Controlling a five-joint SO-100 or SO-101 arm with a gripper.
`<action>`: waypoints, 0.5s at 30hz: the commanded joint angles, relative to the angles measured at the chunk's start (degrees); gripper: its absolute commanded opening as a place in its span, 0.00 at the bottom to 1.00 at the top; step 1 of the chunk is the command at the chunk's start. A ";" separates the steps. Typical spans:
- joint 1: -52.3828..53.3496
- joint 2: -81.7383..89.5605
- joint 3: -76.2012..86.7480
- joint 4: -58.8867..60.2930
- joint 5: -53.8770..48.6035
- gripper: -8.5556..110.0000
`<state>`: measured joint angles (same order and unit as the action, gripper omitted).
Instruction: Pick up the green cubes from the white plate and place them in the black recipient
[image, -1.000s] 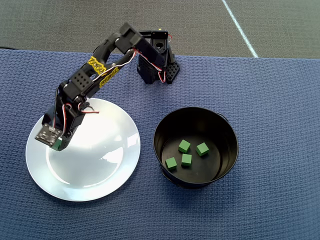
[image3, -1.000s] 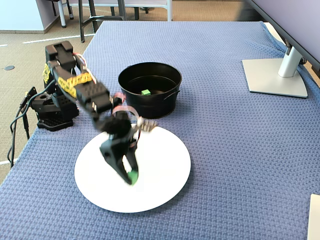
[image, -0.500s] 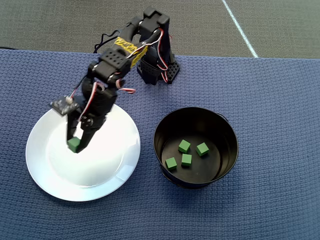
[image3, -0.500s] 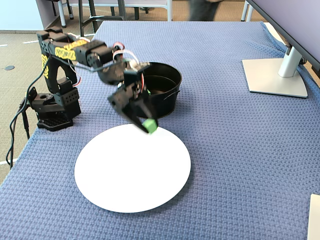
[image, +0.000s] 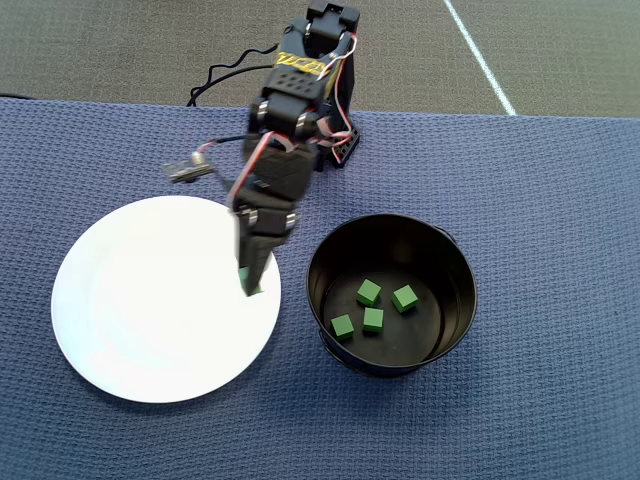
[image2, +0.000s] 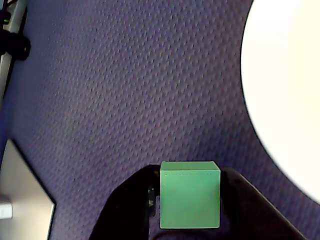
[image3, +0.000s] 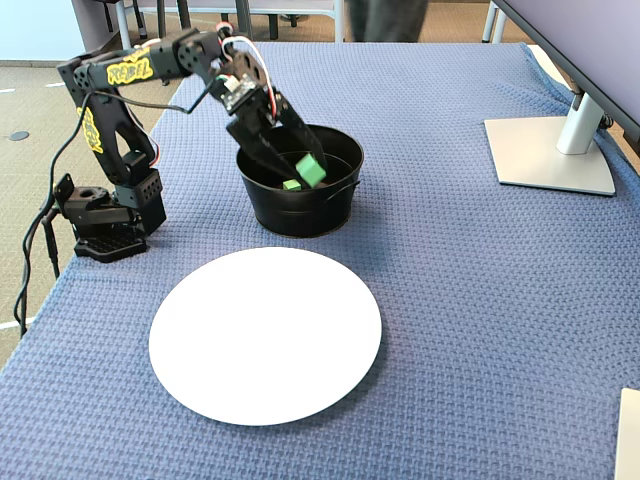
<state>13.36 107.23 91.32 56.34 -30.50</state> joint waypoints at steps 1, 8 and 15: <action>-9.05 7.29 2.20 3.96 10.90 0.07; -22.06 13.18 11.51 5.01 26.10 0.07; -25.14 21.27 29.71 -3.34 29.09 0.07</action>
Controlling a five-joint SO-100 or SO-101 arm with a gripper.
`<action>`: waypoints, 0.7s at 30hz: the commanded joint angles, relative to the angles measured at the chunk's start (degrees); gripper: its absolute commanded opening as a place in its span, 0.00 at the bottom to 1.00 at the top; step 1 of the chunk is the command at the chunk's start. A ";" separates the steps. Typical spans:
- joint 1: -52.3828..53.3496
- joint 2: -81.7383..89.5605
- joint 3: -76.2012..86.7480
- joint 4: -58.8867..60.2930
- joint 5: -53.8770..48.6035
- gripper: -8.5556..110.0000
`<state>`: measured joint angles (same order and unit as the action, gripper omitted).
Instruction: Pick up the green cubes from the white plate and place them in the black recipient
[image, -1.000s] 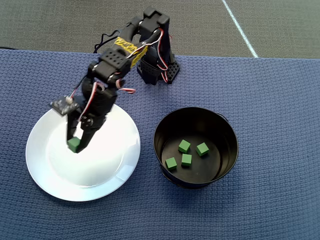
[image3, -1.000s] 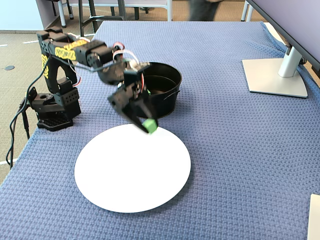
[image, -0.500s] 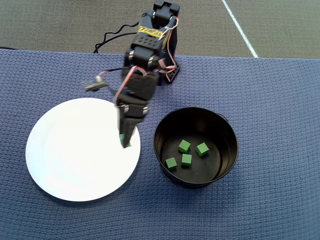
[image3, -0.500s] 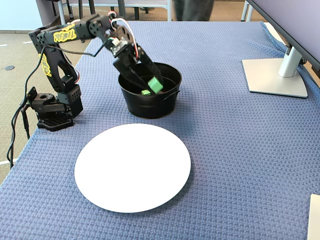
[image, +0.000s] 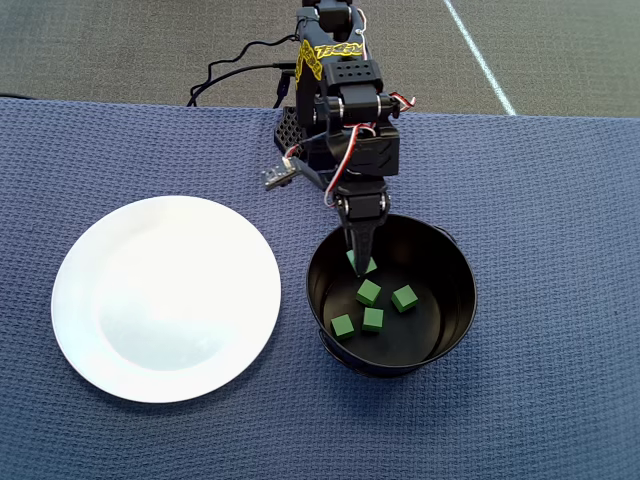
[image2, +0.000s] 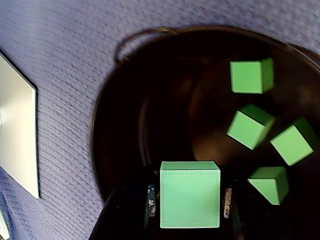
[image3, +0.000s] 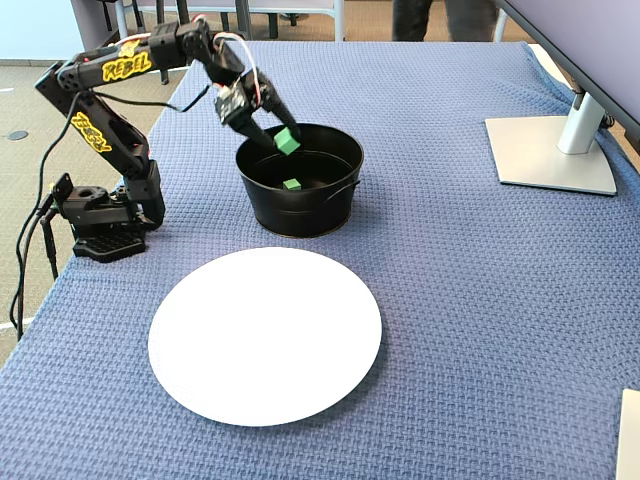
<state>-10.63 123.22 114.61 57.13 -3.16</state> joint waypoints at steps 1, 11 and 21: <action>-0.79 5.98 8.61 -5.19 1.85 0.07; 2.90 6.42 12.66 -7.73 1.23 0.24; 2.55 8.44 4.92 -0.62 -0.97 0.42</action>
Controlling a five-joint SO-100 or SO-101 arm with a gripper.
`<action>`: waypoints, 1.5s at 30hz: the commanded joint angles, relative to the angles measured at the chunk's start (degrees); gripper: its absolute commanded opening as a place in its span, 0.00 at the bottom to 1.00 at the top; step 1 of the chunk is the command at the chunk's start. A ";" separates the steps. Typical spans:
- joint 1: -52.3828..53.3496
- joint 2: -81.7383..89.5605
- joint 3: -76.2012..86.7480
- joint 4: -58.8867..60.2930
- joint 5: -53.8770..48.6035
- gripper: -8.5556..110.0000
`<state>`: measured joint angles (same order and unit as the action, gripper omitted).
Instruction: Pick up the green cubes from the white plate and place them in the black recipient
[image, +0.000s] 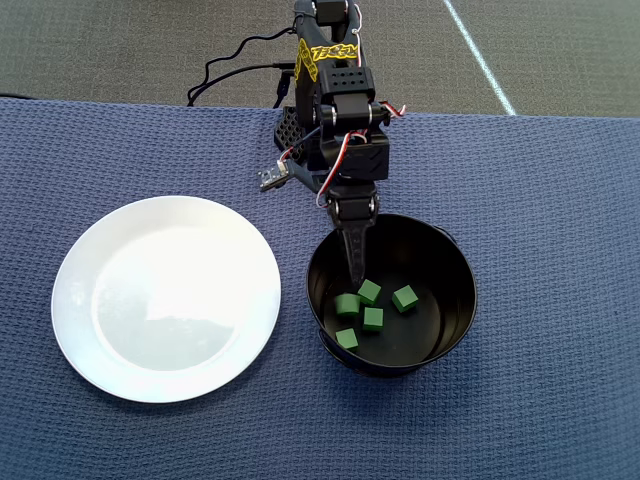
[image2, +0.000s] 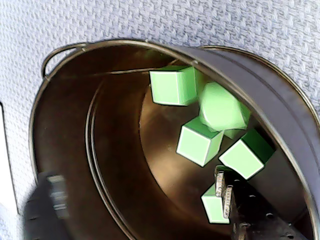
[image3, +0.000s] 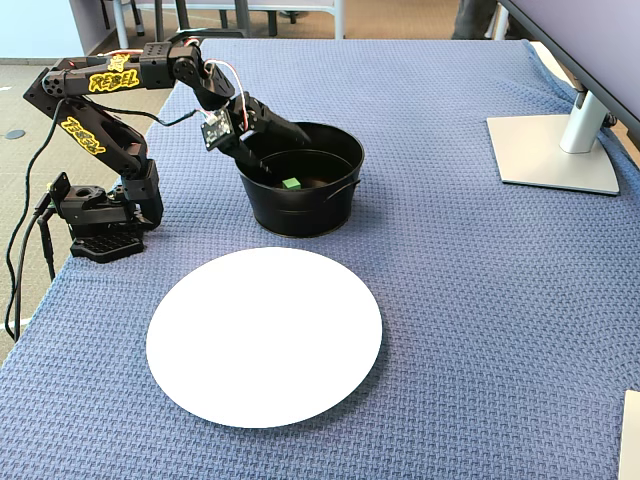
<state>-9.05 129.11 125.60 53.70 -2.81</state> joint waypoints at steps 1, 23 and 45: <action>0.97 2.90 -7.47 4.57 -1.58 0.41; 18.63 35.86 10.99 17.14 1.67 0.07; 20.74 42.98 23.91 22.32 -0.79 0.07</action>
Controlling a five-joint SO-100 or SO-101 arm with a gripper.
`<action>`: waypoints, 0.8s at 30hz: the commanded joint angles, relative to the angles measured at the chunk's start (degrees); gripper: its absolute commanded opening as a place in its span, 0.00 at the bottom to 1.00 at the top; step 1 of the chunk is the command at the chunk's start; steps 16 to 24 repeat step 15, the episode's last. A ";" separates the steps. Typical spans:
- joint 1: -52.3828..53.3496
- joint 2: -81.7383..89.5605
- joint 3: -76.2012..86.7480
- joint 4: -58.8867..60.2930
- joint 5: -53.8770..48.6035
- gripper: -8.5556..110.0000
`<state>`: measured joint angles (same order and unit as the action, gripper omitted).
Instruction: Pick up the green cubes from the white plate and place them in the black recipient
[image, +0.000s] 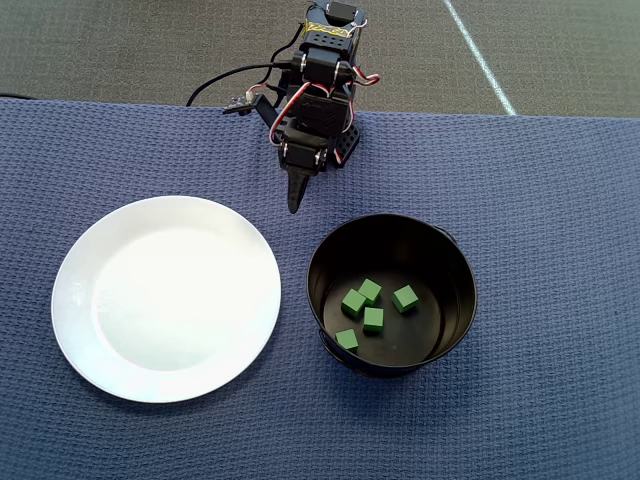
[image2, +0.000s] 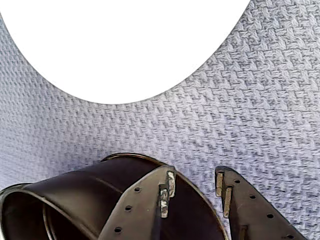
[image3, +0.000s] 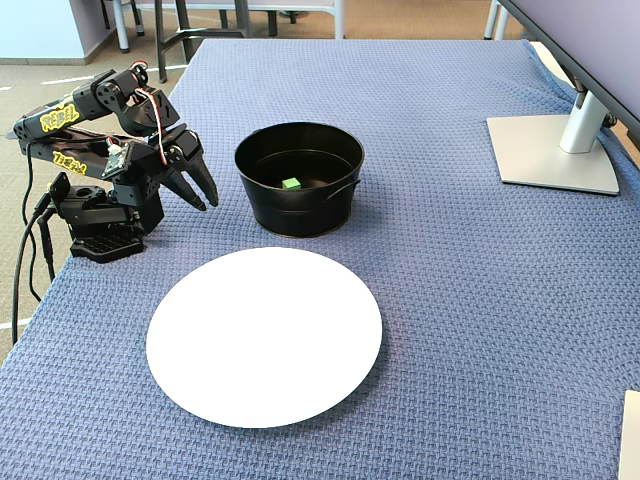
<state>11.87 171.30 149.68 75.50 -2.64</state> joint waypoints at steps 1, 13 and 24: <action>0.18 0.88 -0.18 0.62 -1.05 0.07; 0.35 0.97 2.02 -0.18 -2.20 0.07; 0.62 0.97 2.20 -0.18 -2.29 0.07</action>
